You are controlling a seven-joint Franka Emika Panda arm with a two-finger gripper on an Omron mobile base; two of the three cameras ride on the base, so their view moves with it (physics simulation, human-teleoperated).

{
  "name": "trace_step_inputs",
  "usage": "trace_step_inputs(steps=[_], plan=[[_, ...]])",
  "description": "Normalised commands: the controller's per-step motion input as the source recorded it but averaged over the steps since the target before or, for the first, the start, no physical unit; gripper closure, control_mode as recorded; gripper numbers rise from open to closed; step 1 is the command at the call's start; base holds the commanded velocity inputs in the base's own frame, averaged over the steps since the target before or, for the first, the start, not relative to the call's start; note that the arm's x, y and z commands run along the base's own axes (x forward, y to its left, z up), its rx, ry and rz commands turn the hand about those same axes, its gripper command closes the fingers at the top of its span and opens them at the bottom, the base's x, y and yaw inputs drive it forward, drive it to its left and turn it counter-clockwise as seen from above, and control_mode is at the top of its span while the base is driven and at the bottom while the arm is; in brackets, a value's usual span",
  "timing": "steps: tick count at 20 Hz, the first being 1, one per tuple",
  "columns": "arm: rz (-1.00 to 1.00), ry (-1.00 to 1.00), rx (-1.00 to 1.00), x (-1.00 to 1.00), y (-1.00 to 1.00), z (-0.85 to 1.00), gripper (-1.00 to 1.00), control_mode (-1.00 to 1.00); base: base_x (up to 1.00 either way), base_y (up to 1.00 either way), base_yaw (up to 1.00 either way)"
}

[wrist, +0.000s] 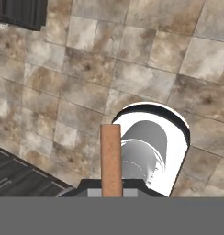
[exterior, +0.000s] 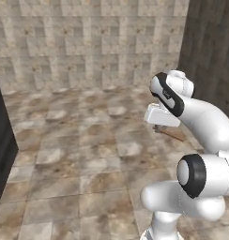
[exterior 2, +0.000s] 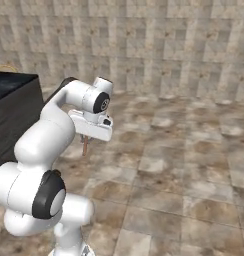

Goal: Take a straw from the drawer in front and place it inside the glass cup on the dining counter.

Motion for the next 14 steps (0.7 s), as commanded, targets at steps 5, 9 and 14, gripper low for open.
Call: trace_step_inputs(steps=[5, 9, 14], plan=[[0.00, 0.00, 0.00, 0.00, 0.00, 0.00, 1.00, 1.00, 1.00, -0.01, 0.05], [0.00, 0.00, 0.00, 0.00, 0.00, 0.00, 1.00, 1.00, 1.00, -0.02, 0.16], [0.00, 0.00, 0.00, 0.00, 0.00, 0.00, 1.00, 1.00, 1.00, -0.09, 0.27]])
